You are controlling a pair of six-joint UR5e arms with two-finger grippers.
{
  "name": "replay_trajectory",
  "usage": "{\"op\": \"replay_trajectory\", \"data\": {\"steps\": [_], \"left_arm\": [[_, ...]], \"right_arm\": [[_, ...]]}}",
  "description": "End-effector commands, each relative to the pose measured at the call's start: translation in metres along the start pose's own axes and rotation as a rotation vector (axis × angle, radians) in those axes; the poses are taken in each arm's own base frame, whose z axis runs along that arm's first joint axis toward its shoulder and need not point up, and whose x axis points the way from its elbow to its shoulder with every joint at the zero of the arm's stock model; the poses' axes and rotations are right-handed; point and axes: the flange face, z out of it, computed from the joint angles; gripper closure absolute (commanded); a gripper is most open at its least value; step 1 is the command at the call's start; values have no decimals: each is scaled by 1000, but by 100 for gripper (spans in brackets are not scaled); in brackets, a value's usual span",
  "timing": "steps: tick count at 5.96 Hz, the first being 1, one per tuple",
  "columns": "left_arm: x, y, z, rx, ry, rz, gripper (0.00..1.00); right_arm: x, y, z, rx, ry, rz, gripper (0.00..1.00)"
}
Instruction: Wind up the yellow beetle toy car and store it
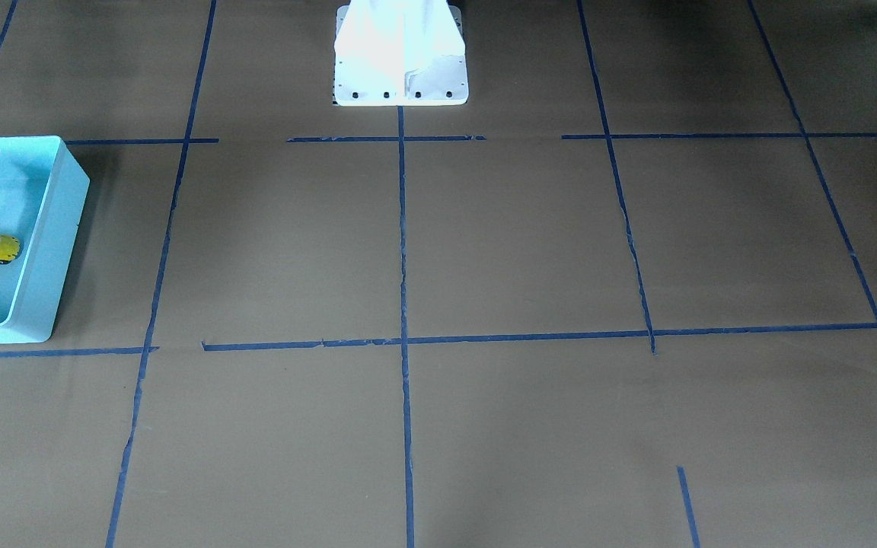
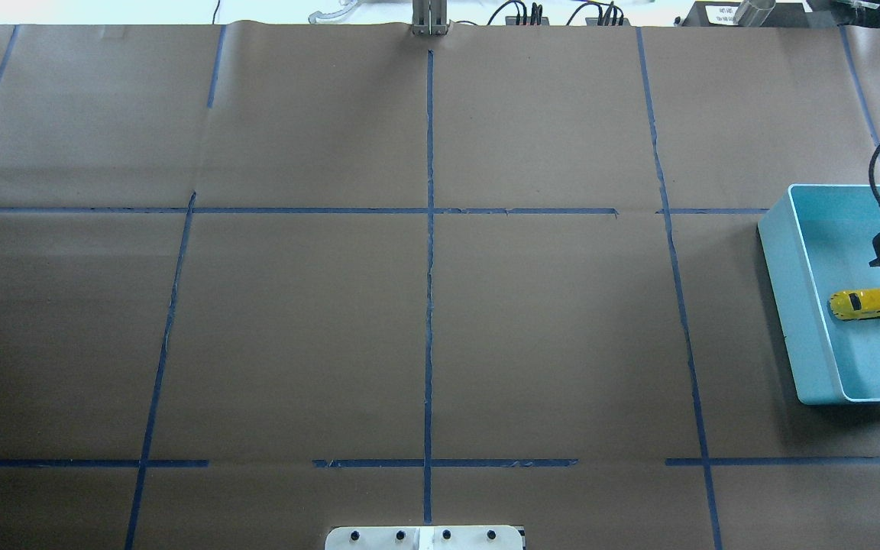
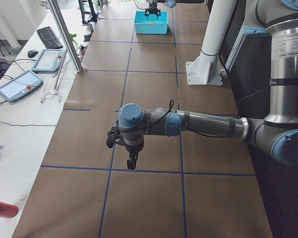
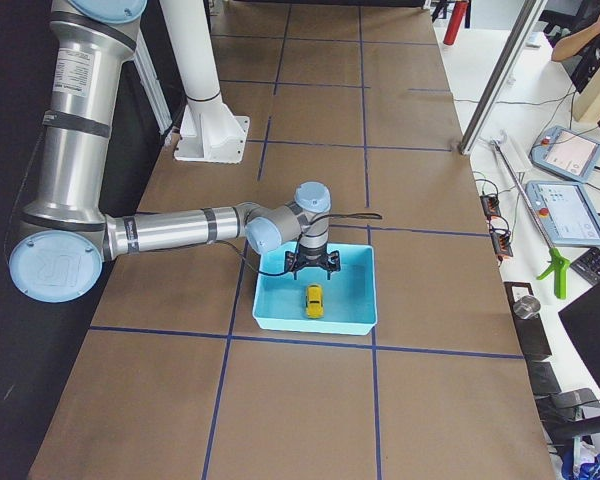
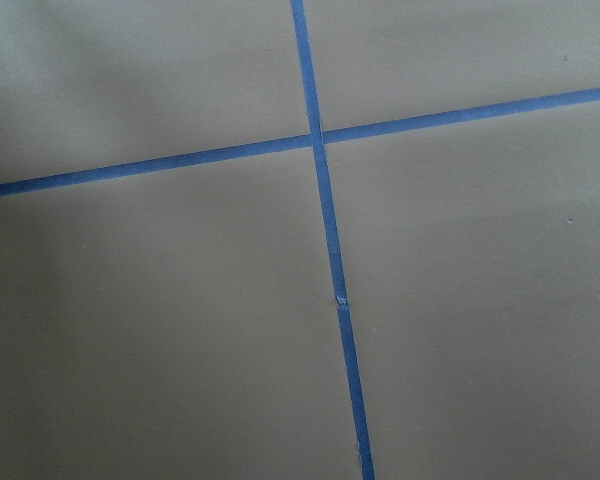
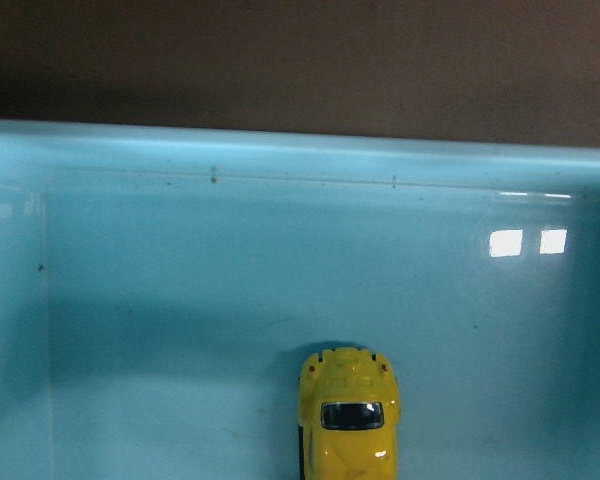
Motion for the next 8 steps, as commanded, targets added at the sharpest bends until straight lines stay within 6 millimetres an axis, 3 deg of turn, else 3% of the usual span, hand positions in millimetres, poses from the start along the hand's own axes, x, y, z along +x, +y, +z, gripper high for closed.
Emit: {"op": "replay_trajectory", "data": {"steps": [1, 3, 6, 7, 8], "left_arm": [[1, -2, -2, 4, -1, 3, 0], [1, -2, -2, 4, 1, 2, 0], [3, -4, -2, 6, 4, 8, 0], [3, -4, -2, 6, 4, 10, 0], [3, -4, -2, 6, 5, 10, 0]], "right_arm": [[-14, 51, -28, 42, -15, 145, 0], [10, 96, -60, -13, -109, 525, 0], [-24, 190, -84, 9, -178, 1296, 0], [-27, 197, -95, 3, -163, 1365, 0], [-26, 201, -96, -54, -131, 1582, 0]]}}
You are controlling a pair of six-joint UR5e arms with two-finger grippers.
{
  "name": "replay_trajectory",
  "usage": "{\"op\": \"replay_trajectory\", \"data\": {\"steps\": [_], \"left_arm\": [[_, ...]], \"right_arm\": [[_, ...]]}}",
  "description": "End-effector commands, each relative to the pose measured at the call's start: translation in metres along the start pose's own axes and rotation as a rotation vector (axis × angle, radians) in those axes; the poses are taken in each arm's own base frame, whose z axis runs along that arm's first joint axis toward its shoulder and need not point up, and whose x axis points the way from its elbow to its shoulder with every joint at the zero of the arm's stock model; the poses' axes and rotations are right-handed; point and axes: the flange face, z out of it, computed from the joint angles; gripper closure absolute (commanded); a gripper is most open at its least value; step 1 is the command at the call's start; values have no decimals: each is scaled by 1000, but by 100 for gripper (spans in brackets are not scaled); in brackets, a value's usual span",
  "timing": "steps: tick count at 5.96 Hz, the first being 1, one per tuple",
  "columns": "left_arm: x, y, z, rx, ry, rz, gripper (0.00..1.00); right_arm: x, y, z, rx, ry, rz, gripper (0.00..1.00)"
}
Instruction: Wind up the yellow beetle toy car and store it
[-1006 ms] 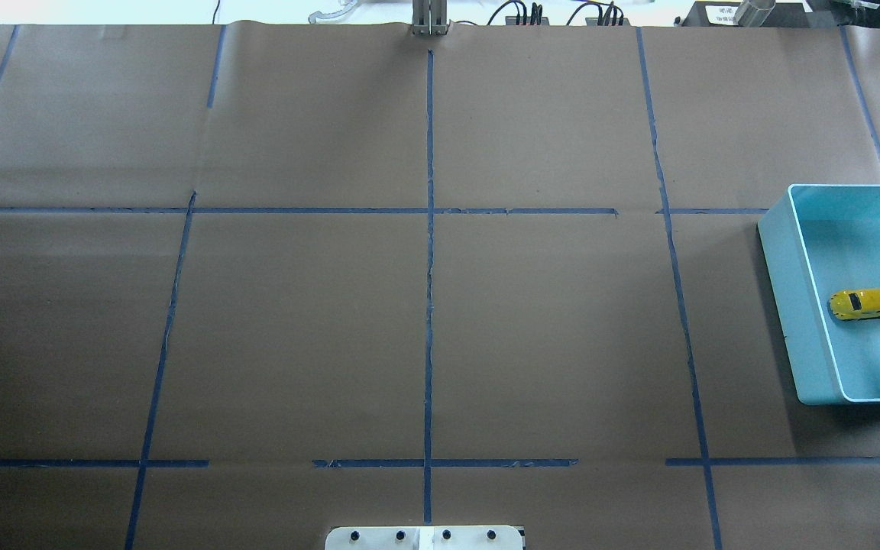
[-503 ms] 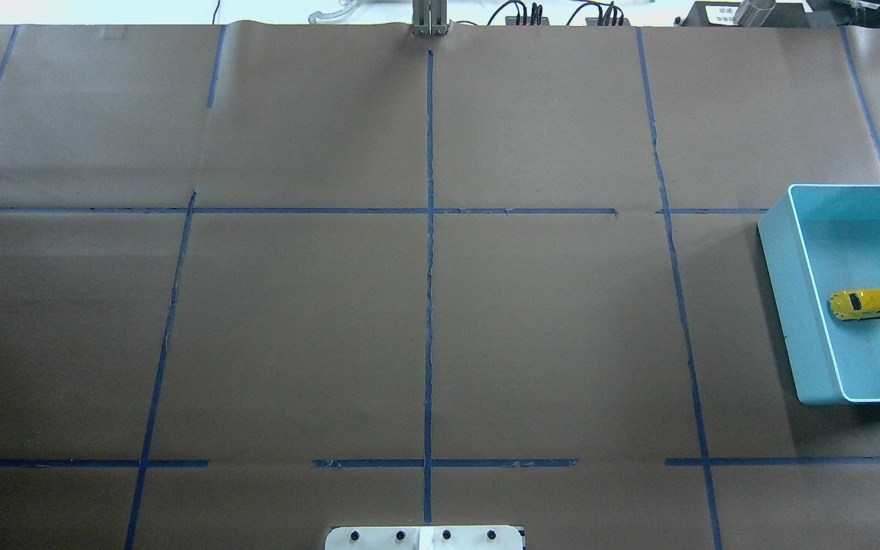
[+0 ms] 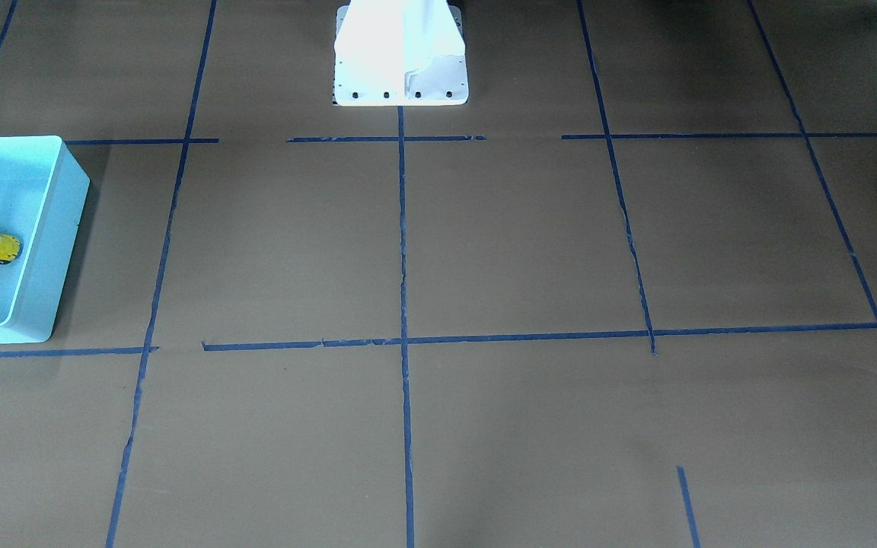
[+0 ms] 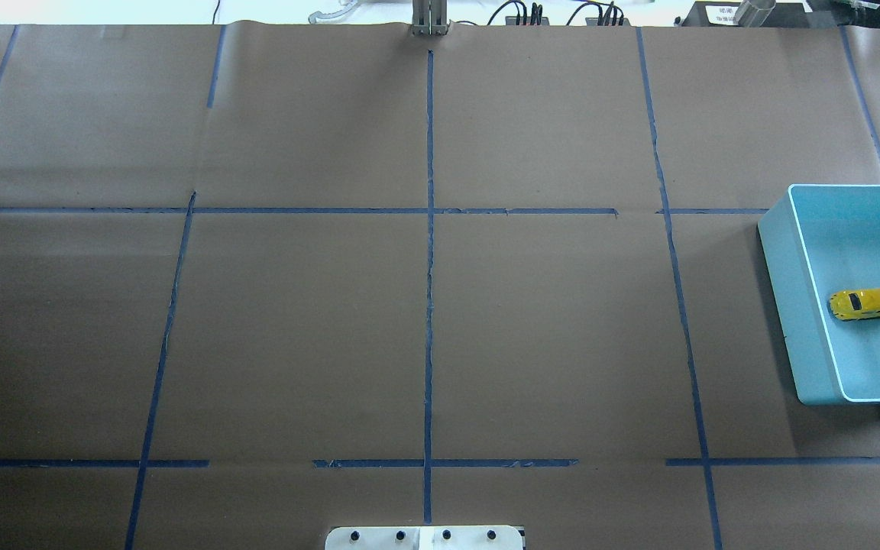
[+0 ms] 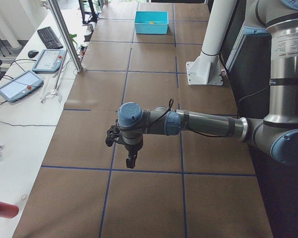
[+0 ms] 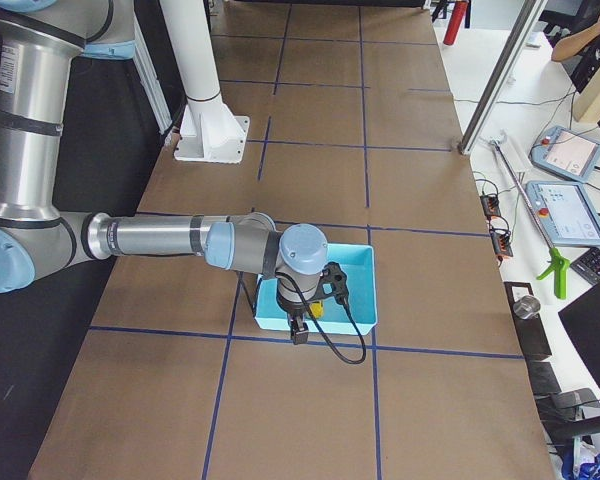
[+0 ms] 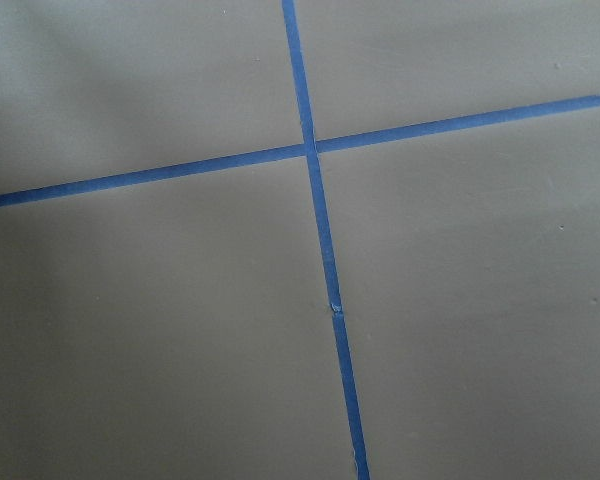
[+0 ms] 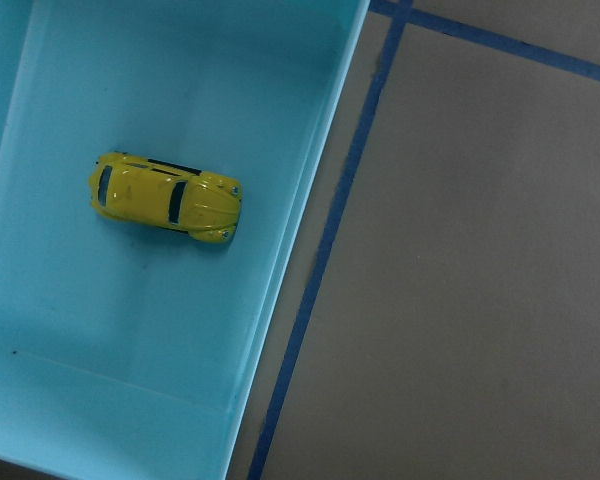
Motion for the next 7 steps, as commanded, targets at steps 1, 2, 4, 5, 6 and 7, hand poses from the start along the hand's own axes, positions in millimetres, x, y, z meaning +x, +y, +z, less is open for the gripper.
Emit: {"op": "replay_trajectory", "data": {"steps": [1, 2, 4, 5, 6, 7], "left_arm": [[1, -1, -1, 1, 1, 2, 0], [0, 0, 0, 0, 1, 1, 0], [1, -1, -1, 1, 1, 2, 0], [1, -1, -1, 2, 3, 0, 0], [0, 0, -1, 2, 3, -5, 0], [2, -1, -2, 4, 2, -1, 0]], "right_arm": [[-1, 0, -12, 19, 34, 372, 0], [-5, -1, -18, 37, 52, 424, 0], [-3, -5, -21, 109, 93, 353, 0], [-1, -1, -16, 99, 83, 360, 0], [0, 1, -14, 92, 72, 370, 0], [-5, -3, -17, 104, 44, 360, 0]]}}
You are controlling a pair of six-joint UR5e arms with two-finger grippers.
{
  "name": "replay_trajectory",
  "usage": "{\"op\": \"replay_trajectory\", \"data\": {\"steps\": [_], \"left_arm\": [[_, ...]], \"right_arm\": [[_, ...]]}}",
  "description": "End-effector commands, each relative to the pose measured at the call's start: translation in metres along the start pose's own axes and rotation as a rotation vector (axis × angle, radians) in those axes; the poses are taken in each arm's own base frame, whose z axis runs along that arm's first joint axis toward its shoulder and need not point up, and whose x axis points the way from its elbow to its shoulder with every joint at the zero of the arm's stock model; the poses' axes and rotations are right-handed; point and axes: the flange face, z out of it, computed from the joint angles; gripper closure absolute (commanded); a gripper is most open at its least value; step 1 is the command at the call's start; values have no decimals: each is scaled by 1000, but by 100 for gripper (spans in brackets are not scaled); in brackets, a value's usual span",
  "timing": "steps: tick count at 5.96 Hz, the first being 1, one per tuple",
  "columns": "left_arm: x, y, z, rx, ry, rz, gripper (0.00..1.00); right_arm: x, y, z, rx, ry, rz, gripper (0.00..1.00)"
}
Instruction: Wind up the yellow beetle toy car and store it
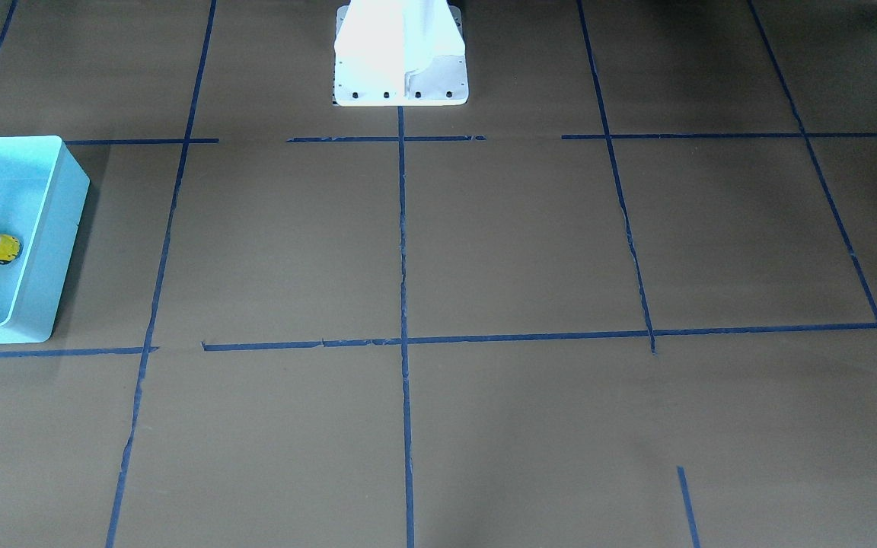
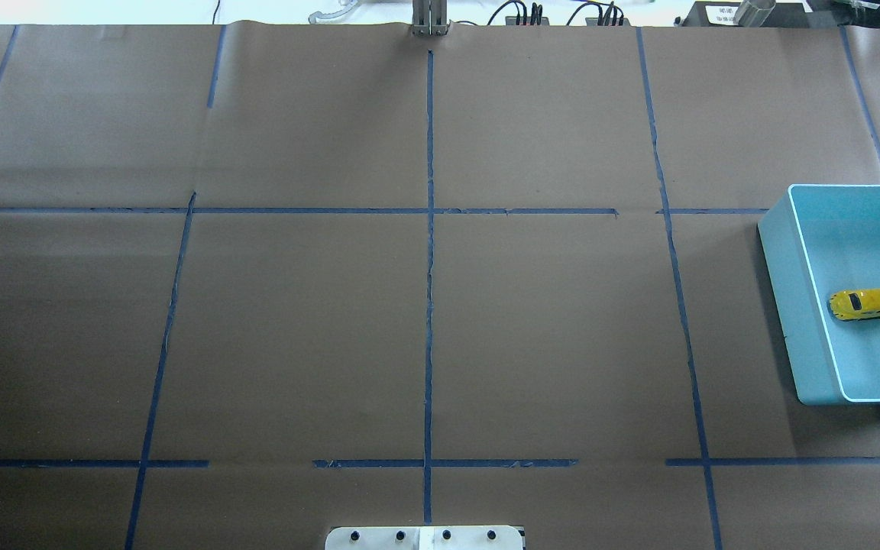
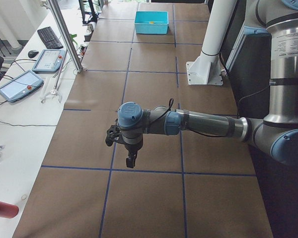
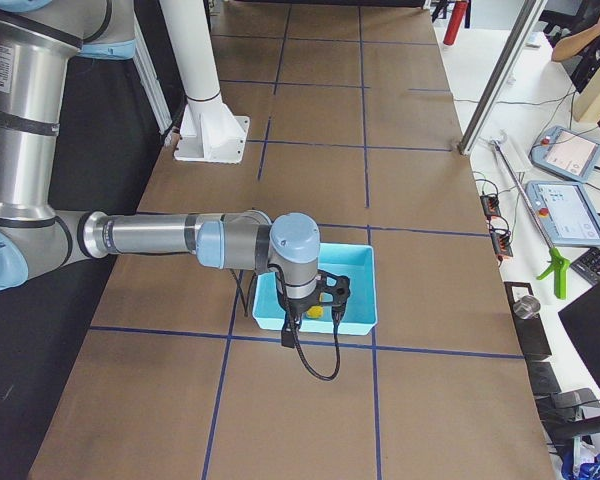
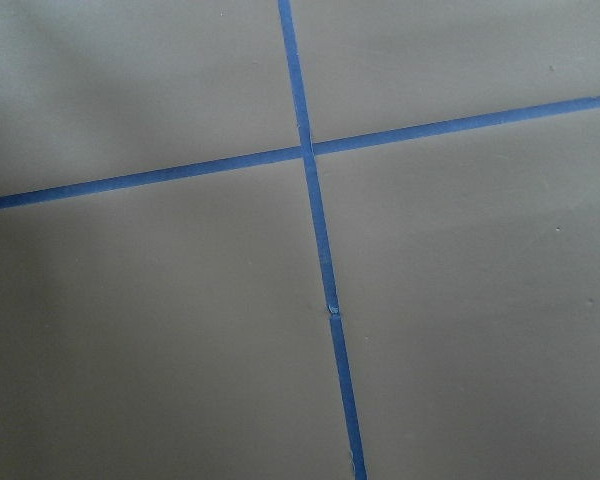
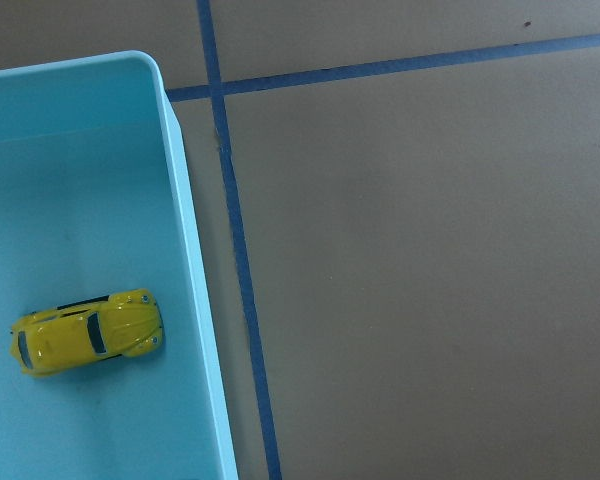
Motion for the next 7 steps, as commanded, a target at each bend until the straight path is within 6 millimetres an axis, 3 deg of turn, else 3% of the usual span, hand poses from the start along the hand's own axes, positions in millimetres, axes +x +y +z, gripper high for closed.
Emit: {"op": "replay_trajectory", "data": {"steps": [1, 7], "left_arm": [[1, -1, -1, 2, 0, 2, 0], [0, 0, 0, 0, 0, 3, 0]], "right_arm": [[-7, -2, -3, 1, -54, -6, 0], [-7, -2, 0, -5, -67, -100, 0]]}}
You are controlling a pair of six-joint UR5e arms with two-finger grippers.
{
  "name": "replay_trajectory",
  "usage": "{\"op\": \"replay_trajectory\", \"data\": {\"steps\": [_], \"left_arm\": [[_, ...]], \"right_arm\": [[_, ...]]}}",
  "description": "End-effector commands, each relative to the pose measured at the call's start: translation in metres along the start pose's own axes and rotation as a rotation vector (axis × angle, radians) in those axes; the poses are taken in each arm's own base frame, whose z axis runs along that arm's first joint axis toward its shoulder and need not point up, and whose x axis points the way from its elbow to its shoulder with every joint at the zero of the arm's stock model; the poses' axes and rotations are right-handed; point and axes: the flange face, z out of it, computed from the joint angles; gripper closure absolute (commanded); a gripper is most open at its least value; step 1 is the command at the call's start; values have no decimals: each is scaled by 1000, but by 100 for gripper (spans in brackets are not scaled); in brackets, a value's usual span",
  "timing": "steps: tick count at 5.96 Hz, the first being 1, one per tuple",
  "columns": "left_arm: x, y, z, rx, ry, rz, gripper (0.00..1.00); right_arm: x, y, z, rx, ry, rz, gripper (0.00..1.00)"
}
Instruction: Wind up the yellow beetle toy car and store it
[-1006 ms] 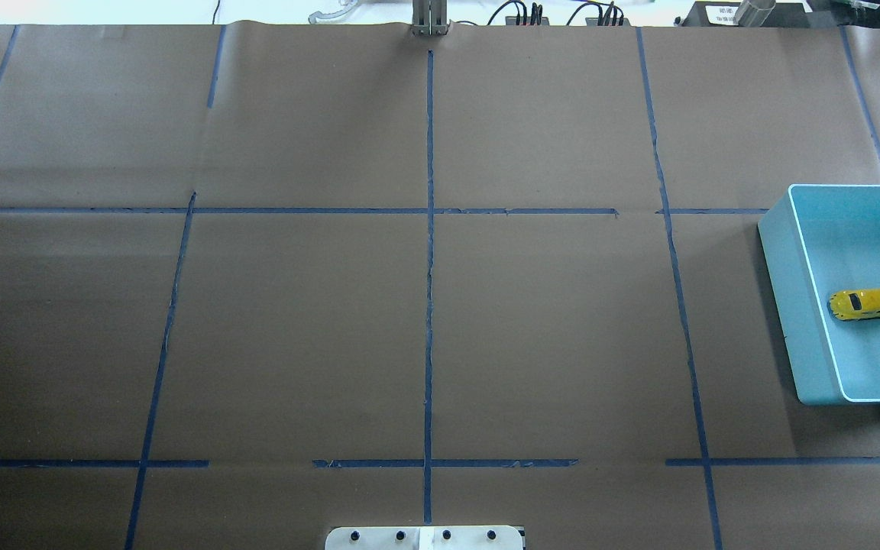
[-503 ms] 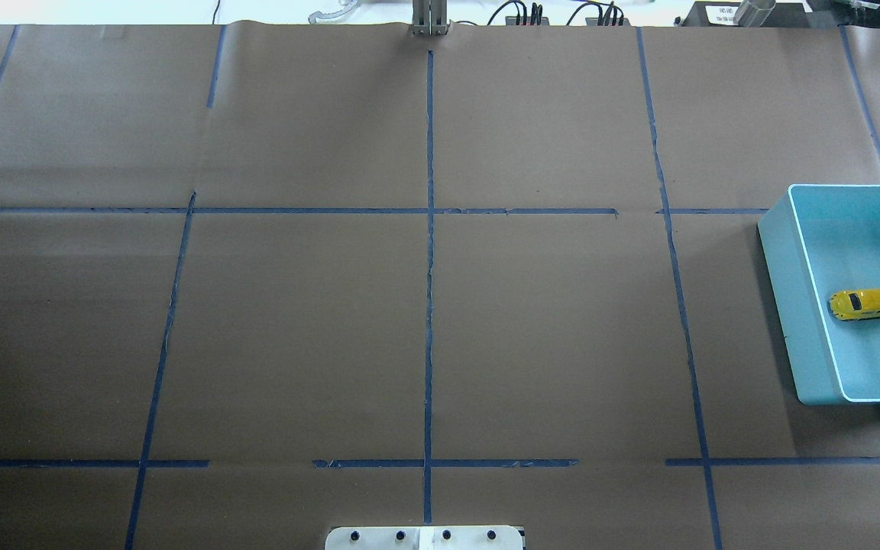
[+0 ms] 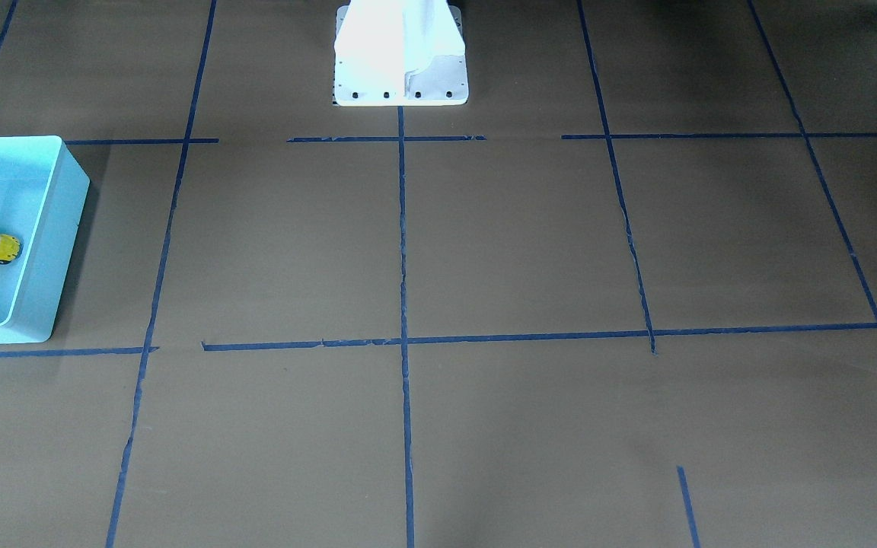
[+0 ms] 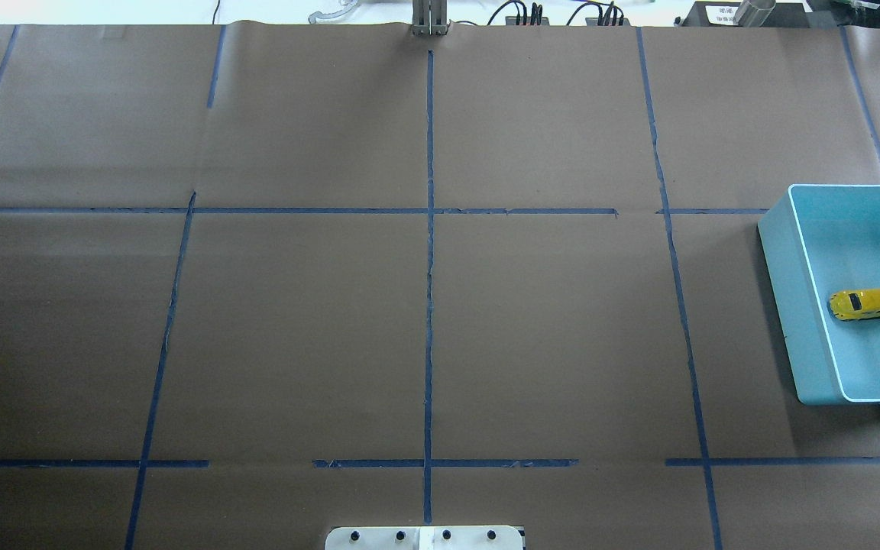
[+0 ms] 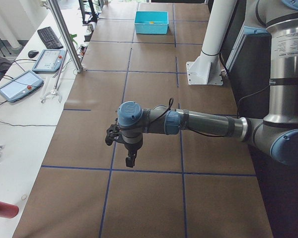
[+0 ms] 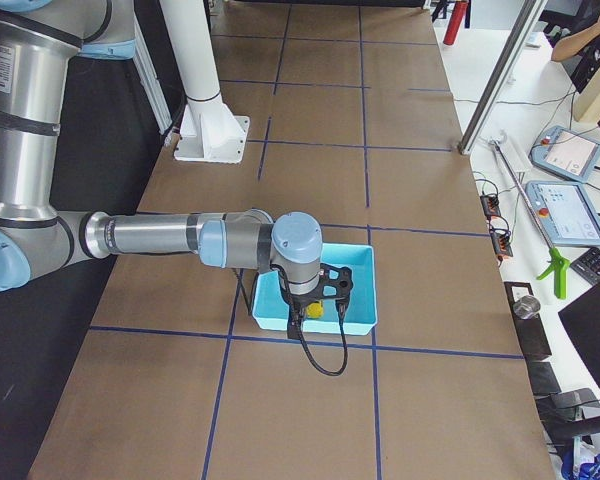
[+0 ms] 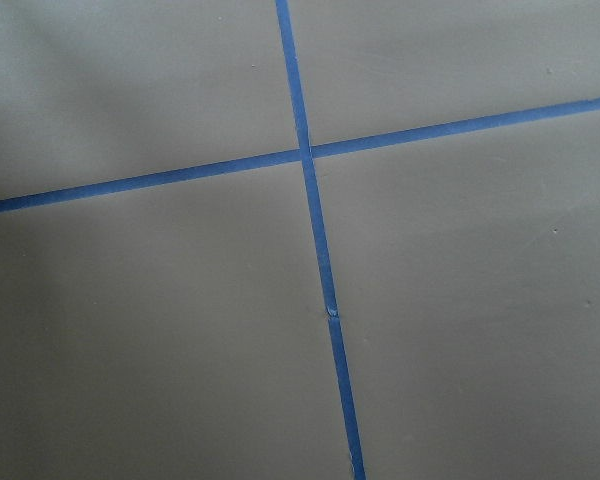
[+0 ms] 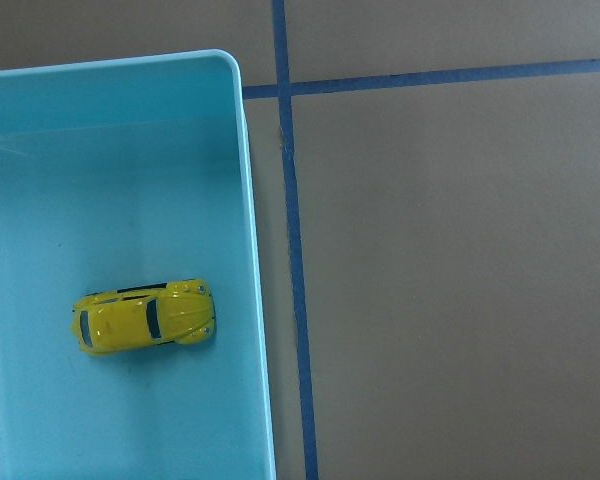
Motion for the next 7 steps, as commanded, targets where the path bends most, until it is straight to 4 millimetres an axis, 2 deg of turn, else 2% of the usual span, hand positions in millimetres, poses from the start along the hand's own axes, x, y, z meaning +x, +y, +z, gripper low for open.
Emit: {"op": "replay_trajectory", "data": {"steps": [1, 7], "left_arm": [[-1, 1, 1, -3, -1, -4, 0], [-3, -2, 1, -2, -7, -1, 0]], "right_arm": [[1, 1, 1, -2, 1, -18, 0], [1, 1, 1, 0, -1, -20, 0]]}}
